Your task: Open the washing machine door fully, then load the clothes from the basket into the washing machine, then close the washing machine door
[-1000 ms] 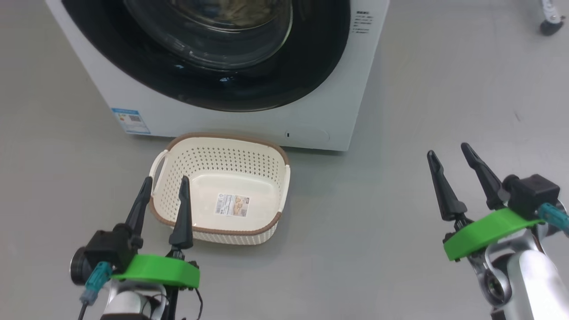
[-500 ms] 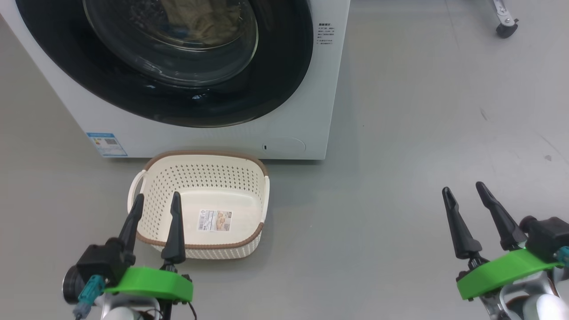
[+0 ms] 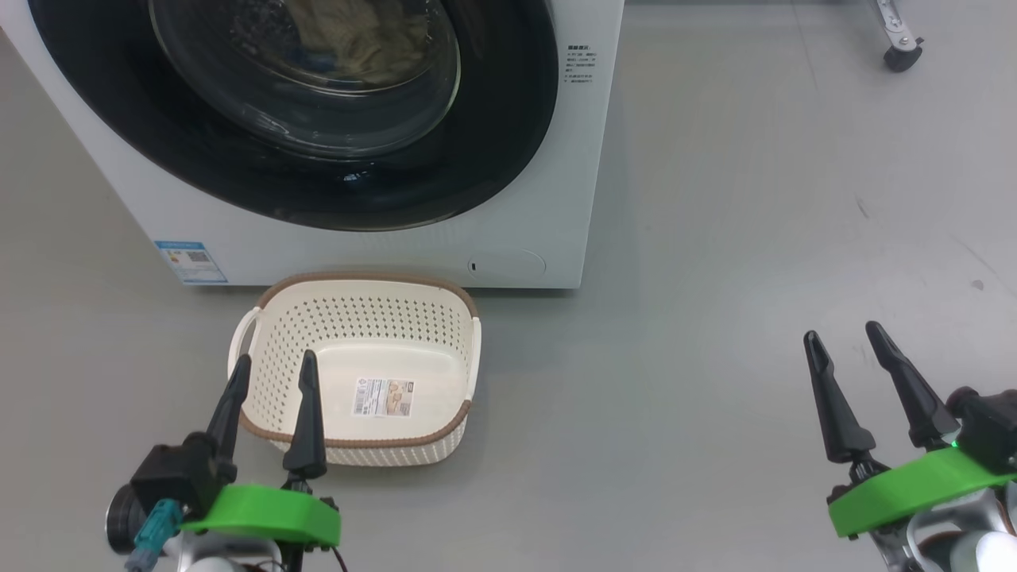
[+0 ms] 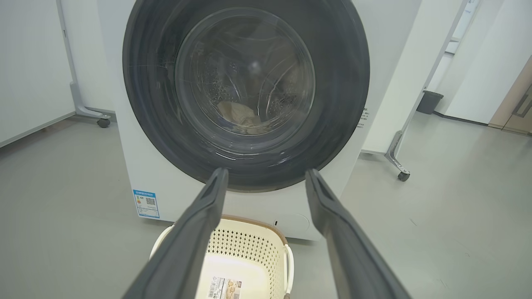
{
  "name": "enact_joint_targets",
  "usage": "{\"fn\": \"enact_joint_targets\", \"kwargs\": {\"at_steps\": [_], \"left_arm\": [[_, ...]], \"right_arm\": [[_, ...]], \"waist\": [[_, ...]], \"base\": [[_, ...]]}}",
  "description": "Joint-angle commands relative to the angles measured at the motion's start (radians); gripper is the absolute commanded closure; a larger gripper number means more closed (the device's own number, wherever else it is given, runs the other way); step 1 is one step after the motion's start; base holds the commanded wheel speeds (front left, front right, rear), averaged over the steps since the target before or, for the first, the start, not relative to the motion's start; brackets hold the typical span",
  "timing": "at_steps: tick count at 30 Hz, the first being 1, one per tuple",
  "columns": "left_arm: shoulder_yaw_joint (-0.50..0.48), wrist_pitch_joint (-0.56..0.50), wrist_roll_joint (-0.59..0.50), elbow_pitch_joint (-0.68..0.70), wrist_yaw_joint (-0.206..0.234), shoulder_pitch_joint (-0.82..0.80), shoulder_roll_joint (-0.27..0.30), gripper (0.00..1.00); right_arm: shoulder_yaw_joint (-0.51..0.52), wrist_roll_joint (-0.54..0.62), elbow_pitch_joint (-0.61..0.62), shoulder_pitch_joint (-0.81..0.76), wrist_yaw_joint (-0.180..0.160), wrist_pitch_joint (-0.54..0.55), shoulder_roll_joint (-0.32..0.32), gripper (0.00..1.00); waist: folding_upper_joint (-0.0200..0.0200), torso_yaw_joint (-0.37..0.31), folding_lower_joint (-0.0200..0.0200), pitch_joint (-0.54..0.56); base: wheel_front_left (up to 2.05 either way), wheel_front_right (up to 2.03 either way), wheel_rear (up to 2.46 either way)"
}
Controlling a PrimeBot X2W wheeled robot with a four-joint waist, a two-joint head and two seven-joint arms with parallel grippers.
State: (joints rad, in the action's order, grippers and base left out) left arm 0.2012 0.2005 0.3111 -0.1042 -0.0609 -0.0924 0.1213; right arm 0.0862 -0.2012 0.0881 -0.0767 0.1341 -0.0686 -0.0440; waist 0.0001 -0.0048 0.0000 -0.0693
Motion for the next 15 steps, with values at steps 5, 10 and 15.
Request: {"fn": "enact_joint_targets", "kwargs": {"at_steps": [5, 10, 15], "left_arm": [[-0.031, 0.000, 0.006, 0.036, 0.007, -0.025, 0.023, 0.00], [-0.029, 0.002, 0.010, 0.036, 0.011, -0.025, 0.027, 0.00], [-0.027, 0.002, 0.013, 0.035, 0.014, -0.026, 0.028, 0.00]], "right_arm": [[-0.019, 0.001, 0.043, 0.017, -0.003, 0.004, -0.006, 0.00], [-0.020, -0.001, 0.045, 0.014, -0.003, 0.005, -0.006, 0.00], [-0.019, -0.004, 0.037, 0.015, -0.003, 0.003, -0.006, 0.00]], "waist": [[-0.0001, -0.001, 0.0000, 0.000], [-0.0001, -0.002, 0.0000, 0.000], [-0.0001, -0.003, 0.0000, 0.001]], "base": [[0.00, 0.00, 0.00], [0.00, 0.00, 0.00], [0.00, 0.00, 0.00]]}}
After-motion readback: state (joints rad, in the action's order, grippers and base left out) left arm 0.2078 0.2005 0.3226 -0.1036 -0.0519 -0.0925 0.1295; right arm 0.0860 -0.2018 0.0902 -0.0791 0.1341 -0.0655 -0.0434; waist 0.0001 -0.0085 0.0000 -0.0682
